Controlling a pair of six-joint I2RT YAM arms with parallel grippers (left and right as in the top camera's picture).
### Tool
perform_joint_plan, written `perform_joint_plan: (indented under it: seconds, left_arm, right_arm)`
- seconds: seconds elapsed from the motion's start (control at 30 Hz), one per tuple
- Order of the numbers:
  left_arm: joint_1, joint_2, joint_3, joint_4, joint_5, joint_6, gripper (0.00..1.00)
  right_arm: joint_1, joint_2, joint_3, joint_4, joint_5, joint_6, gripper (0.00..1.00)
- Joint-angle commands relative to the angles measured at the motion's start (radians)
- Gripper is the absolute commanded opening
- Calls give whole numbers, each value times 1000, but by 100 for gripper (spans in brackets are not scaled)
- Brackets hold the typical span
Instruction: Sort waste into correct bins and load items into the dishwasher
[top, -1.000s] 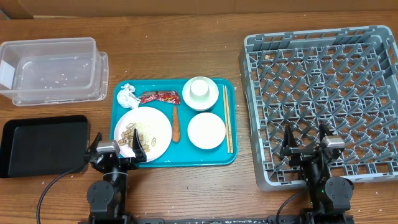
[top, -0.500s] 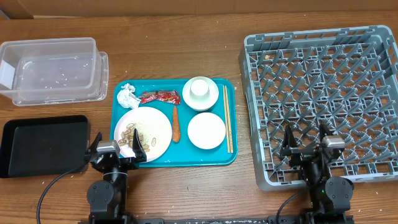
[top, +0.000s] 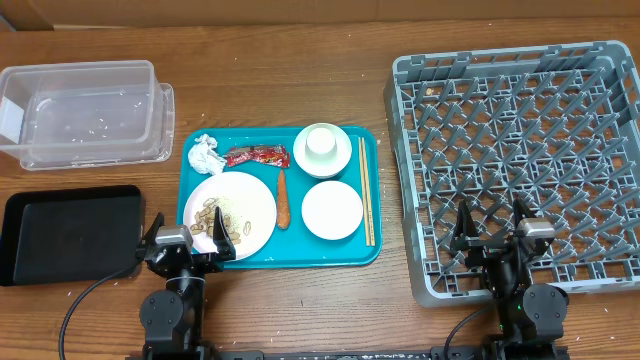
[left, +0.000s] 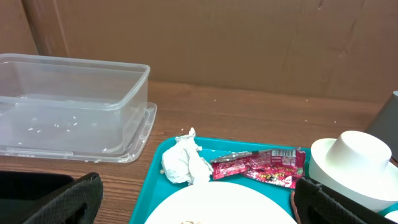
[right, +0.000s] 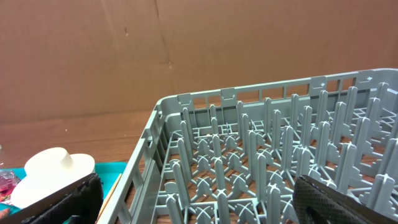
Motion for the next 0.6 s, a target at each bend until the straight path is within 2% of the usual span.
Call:
perform_joint_plan:
  seconds: [0.0, 0.57]
  left_arm:
    - [6, -10, -4, 4, -9, 23, 100]
    - [6, -10, -4, 4, -9, 23, 100]
  right_arm:
    - [-2, -6, -10, 5, 5, 2, 100]
    - [-2, -6, -10, 5, 5, 3, 100]
